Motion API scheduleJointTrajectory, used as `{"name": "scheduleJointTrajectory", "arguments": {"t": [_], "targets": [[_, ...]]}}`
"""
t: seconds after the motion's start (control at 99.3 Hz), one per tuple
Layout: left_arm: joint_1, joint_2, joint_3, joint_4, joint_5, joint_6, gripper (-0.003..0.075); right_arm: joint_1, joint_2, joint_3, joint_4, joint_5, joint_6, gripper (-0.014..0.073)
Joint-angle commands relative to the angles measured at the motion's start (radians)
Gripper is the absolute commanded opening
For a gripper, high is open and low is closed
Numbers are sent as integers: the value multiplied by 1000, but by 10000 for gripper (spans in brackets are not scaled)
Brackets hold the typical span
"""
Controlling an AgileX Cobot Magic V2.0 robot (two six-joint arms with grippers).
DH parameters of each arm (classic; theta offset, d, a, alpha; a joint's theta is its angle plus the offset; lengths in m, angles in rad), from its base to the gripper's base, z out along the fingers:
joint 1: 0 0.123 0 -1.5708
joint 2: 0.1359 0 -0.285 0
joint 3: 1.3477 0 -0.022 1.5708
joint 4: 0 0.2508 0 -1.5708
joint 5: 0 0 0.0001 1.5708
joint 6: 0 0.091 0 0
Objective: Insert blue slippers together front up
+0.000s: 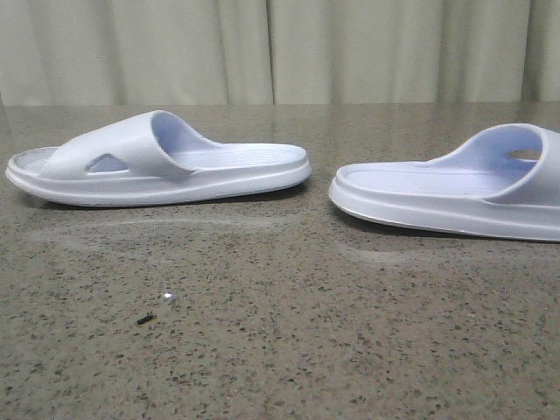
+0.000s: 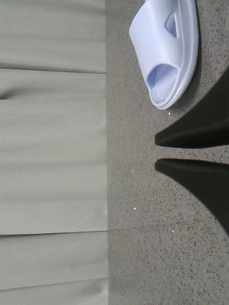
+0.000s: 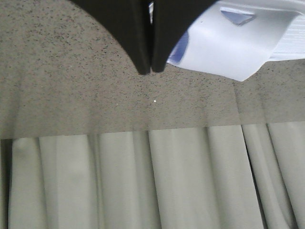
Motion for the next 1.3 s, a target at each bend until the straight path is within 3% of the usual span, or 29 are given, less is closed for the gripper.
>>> {"name": "scheduleJointTrajectory", "arguments": {"t": [0.0, 0.523, 0.735, 1.047, 1.168, 1.288], "targets": [[-10, -28, 8, 0, -83, -8, 15, 0, -22, 22, -12, -80, -4, -107], [-10, -28, 8, 0, -84, -8, 16, 0, -22, 22, -12, -80, -4, -107], [-10, -28, 8, 0, -152, -8, 16, 0, -22, 22, -12, -80, -4, -107], [-10, -28, 8, -4, -152, -8, 16, 0, -22, 22, -12, -164, -4, -107], [-10, -28, 8, -63, -156, -8, 15, 0, -20, 20, -12, -162, -4, -106], [-10, -28, -2, -250, -158, -8, 15, 0, -20, -7, 47, -98, 43, -106]]}}
